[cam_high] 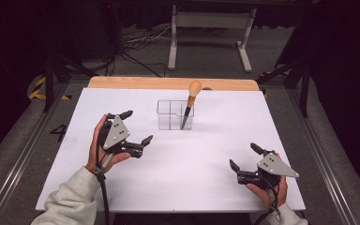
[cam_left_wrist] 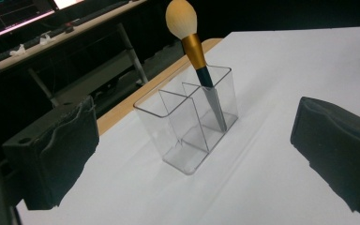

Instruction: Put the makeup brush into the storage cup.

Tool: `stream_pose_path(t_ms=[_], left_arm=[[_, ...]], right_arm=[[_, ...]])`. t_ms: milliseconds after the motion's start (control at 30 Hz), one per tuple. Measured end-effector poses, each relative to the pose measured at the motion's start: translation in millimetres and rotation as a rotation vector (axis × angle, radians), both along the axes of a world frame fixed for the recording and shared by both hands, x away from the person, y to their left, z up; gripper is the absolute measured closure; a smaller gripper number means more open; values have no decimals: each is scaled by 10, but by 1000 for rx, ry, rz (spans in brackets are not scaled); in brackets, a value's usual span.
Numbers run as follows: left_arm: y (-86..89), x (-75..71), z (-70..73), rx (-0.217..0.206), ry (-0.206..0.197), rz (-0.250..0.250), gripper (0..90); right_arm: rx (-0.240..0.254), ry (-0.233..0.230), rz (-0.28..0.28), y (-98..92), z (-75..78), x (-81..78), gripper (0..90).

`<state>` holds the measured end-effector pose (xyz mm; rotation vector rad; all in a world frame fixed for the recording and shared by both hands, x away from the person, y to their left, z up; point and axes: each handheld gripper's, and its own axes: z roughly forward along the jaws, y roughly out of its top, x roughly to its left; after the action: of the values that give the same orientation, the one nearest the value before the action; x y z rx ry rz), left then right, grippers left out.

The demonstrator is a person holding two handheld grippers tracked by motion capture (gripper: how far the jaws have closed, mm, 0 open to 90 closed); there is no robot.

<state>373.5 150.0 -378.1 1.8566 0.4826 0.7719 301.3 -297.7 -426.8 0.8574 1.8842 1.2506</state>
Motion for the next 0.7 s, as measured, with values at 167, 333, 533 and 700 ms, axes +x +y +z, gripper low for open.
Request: stream_pose_path(t_ms=[167,333,533,700], left_arm=[[88,-67,-58,5,-4,18,23],[178,-115,-102,-7,-10,37,31],[325,-177,-190,5,13,51,29],[422,-225,-240,18,14,64,28]], right_arm=[[2,-3,2,2,0,-1,82],[9,-12,0,-2,9,-15,86],[5,-13,-2,-3,6,-14,86],[8,-22,-9,-8,15,-19,87]])
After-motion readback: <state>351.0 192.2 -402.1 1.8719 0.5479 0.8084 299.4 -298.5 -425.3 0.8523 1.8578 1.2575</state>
